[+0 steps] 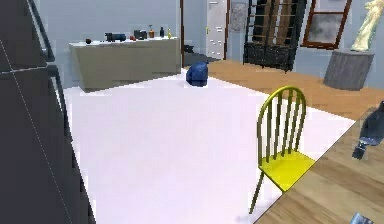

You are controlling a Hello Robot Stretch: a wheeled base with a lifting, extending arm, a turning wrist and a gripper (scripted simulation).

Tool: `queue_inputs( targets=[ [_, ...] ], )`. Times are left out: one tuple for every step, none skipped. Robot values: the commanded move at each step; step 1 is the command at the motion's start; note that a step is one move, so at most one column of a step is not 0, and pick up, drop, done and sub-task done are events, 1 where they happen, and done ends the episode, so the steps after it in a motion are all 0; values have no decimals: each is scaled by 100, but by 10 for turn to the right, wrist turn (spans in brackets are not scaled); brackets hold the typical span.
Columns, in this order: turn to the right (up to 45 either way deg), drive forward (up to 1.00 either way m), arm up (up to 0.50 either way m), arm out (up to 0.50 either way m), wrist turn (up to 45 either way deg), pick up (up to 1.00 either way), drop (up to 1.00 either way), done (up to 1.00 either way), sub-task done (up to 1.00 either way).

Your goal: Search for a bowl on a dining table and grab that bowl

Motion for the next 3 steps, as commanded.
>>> queue_inputs(
  targets=[
    [0, 0, 0, 0, 0, 100, 0, 0, 0],
    [0, 0, 10, 0, 0, 0, 0, 0, 0],
    [0, 0, 0, 0, 0, 0, 0, 100, 0]
  ],
)
